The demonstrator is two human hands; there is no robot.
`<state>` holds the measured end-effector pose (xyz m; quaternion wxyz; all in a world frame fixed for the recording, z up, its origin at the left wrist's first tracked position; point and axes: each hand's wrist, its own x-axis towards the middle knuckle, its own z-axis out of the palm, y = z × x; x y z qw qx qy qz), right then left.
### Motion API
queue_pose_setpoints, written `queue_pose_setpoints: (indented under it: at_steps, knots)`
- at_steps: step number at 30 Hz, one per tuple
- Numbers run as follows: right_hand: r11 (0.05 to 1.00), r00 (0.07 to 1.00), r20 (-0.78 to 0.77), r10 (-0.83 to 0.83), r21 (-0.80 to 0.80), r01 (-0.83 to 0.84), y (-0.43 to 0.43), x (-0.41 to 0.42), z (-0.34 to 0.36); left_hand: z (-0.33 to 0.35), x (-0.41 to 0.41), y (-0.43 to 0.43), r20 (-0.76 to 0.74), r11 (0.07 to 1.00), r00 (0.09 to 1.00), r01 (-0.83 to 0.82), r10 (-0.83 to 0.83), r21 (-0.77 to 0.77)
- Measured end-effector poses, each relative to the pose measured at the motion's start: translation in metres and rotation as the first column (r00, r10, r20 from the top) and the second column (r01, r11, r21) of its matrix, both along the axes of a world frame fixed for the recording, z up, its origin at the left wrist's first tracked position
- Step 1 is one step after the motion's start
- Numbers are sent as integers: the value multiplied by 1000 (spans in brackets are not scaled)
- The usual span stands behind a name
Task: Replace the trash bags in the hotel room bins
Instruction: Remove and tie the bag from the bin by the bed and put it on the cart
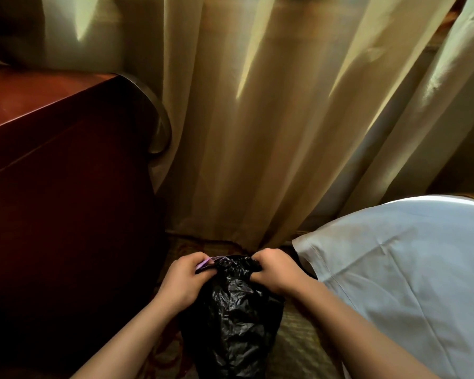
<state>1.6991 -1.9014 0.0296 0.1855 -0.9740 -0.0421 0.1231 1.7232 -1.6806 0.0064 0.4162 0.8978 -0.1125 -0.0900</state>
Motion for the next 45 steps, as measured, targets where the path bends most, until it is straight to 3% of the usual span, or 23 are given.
queue_pose_setpoints:
  at_steps: [4, 7, 9, 13, 22, 27, 35, 45]
  knots:
    - [978, 993, -32, -111, 173, 115, -6, 1, 22, 18, 1, 5, 49, 992, 996, 85, -81, -90]
    - [960, 991, -25, -131, 245, 133, -7, 2, 32, 44, 1, 3, -86, 953, 976, 175, -202, -248]
    - [957, 993, -12, -121, 263, 120, -6, 3, 39, 58, 3, -5, -75, 938, 963, 232, -258, -257]
    - [931, 994, -8, -109, 348, 105, -5, 3, 54, 75, 9, -20, 165, 973, 965, 220, -205, -76]
    - [742, 988, -50, -143, 655, 141, -14, -6, 104, 116, 11, -28, 62, 962, 998, 36, -20, -272]
    - [783, 969, -39, -244, 582, 220, -13, -12, 163, 186, 3, -30, 32, 973, 998, 54, -48, -222]
    - [912, 949, 154, -275, 355, 206, -12, -29, 320, 348, -10, -36, 54, 989, 996, 77, -70, -125]
    - [968, 971, 120, -205, 170, 183, -43, -79, 547, 564, -46, -68, 123, 976, 968, 218, -218, 21]
